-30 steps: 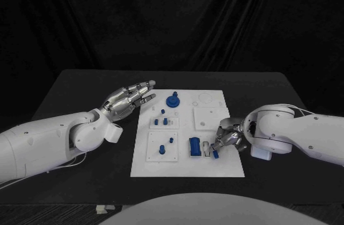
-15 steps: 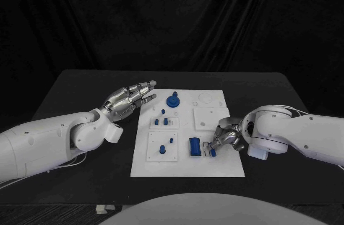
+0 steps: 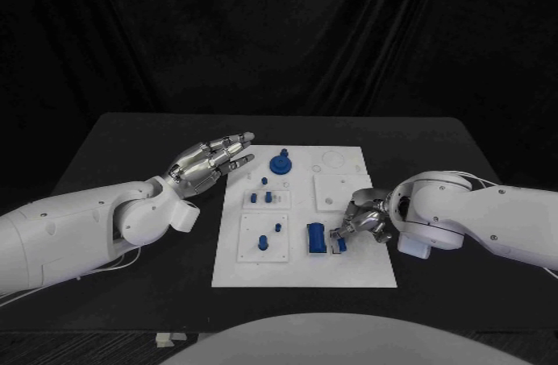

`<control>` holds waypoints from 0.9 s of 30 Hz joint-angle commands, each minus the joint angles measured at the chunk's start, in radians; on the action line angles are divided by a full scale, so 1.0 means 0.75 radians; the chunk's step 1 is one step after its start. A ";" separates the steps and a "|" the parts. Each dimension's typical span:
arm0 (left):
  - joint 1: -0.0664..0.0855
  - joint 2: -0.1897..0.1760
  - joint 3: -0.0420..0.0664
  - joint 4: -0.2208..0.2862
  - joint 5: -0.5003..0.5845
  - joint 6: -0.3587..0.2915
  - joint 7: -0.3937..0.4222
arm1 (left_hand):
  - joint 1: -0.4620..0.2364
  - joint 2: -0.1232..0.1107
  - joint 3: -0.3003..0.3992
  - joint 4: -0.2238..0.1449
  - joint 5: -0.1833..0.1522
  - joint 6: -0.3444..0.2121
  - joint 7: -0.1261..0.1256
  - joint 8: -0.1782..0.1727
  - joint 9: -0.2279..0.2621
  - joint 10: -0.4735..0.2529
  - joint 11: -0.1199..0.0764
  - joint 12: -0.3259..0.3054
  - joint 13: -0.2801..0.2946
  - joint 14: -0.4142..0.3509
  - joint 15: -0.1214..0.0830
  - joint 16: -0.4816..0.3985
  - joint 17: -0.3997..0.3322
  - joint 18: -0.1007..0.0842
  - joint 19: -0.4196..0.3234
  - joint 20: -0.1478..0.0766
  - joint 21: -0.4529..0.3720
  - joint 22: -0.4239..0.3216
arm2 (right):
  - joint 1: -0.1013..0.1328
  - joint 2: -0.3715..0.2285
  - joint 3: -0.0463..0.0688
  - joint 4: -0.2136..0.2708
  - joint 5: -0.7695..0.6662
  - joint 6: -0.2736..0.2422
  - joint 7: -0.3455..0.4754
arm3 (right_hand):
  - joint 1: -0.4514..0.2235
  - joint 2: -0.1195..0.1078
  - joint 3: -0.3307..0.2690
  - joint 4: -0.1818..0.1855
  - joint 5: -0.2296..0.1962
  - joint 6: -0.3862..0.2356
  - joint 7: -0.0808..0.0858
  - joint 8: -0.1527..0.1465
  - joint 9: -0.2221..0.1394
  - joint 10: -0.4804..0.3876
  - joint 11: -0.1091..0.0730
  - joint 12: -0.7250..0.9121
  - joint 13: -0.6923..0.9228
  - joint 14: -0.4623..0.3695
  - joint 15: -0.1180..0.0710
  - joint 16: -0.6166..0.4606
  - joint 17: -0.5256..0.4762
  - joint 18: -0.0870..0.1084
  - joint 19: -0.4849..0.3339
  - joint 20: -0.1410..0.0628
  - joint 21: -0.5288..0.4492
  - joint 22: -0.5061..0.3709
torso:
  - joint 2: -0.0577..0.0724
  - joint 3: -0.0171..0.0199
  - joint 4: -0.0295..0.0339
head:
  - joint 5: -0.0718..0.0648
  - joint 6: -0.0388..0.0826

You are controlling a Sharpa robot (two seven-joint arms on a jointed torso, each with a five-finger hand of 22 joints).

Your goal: Assemble the parts on the task board

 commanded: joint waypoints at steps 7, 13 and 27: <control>-0.003 0.003 0.001 -0.001 0.001 0.034 0.006 | 0.007 -0.010 -0.001 -0.007 0.008 -0.001 0.006 0.000 0.000 -0.001 0.008 -0.006 0.000 0.001 0.006 0.001 -0.001 0.014 0.003 0.009 0.005 0.001 | -0.010 0.004 0.000 -0.003 0.003 0.014 -0.005 | -0.021 0.002 0.053 -0.030 -0.052 -0.016 0.000 -0.006 -0.009 0.136 -0.007 0.003 0.351 0.054 -0.002 -0.010 -0.015 0.028 -0.011 -0.002 -0.013 0.157 | 0.000 -0.0005 -0.0004 | 0.004 0.000; -0.003 0.004 0.001 -0.001 0.001 0.036 0.005 | 0.007 -0.010 -0.001 -0.007 0.008 -0.001 0.006 0.000 0.000 -0.001 0.008 -0.006 0.000 0.001 0.006 0.001 -0.001 0.014 0.003 0.009 0.005 0.001 | -0.017 0.009 0.000 -0.008 0.003 0.016 -0.008 | -0.056 -0.008 0.035 0.010 -0.138 -0.016 0.003 -0.012 -0.018 0.136 -0.004 0.003 0.351 0.053 0.000 -0.014 -0.029 0.029 -0.012 0.001 -0.023 0.155 | 0.000 -0.0001 -0.0001 | 0.009 0.000; -0.003 0.005 0.001 -0.003 0.001 0.039 0.003 | 0.007 -0.011 0.000 -0.008 0.009 -0.002 0.007 0.000 0.000 -0.001 0.009 -0.006 0.000 0.001 0.006 0.001 -0.001 0.014 0.003 0.010 0.005 0.001 | -0.023 0.014 0.000 -0.014 0.003 0.008 -0.016 | -0.143 -0.027 -0.064 0.138 -0.242 -0.009 0.011 -0.024 -0.041 0.136 0.002 0.003 0.351 0.050 0.005 -0.022 -0.056 0.032 -0.013 0.005 -0.048 0.151 | 0.000 -0.0001 0.0004 | 0.012 0.000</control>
